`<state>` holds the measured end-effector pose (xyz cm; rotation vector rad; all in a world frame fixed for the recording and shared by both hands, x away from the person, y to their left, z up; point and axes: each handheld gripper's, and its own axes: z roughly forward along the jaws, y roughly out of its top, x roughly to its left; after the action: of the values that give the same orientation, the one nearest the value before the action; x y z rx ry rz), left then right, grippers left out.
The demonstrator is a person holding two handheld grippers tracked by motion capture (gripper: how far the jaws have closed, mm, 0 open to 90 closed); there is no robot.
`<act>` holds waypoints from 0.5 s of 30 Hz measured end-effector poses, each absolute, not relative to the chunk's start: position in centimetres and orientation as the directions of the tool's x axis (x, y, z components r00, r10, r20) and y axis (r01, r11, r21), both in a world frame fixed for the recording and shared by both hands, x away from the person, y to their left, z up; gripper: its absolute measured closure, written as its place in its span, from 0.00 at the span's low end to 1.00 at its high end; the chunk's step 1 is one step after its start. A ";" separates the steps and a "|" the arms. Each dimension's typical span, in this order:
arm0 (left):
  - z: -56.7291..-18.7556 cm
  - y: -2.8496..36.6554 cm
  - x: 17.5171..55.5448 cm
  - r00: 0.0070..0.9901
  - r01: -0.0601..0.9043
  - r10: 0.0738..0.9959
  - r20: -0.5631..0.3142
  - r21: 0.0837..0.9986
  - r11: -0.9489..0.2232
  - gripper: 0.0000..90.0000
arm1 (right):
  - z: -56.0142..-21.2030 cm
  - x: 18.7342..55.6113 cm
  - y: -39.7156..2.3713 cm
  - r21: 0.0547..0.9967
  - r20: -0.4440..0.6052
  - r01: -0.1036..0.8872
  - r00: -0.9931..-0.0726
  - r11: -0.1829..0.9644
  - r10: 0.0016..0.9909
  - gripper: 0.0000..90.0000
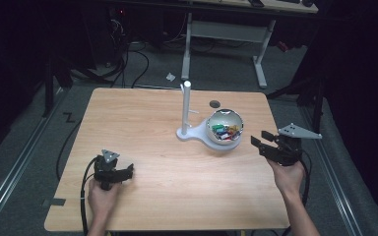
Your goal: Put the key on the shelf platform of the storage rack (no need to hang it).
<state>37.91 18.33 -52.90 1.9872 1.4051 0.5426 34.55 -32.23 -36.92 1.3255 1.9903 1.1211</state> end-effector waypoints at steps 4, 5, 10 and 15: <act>-52.9 18.3 37.9 0.344 0.676 0.939 -0.029 0.701 -0.226 0.19 | -37.2 33.9 -32.1 0.842 0.044 0.507 -0.407 0.185 0.913 0.56; -52.9 18.3 37.9 0.344 0.676 0.938 -0.028 0.701 -0.227 0.19 | -37.3 33.8 -32.1 0.843 0.044 0.505 -0.407 0.185 0.912 0.56; -52.9 18.3 37.9 0.344 0.676 0.939 -0.029 0.702 -0.226 0.19 | -37.6 33.1 -32.0 0.846 0.048 0.501 -0.412 0.182 0.910 0.56; -52.9 18.3 37.9 0.344 0.676 0.938 -0.029 0.701 -0.226 0.19 | -38.1 32.2 -32.3 0.846 0.057 0.506 -0.403 0.170 0.914 0.56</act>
<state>37.91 18.33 -52.90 1.9870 1.4053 0.5423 32.24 -32.33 -38.15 1.3371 1.9811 1.1446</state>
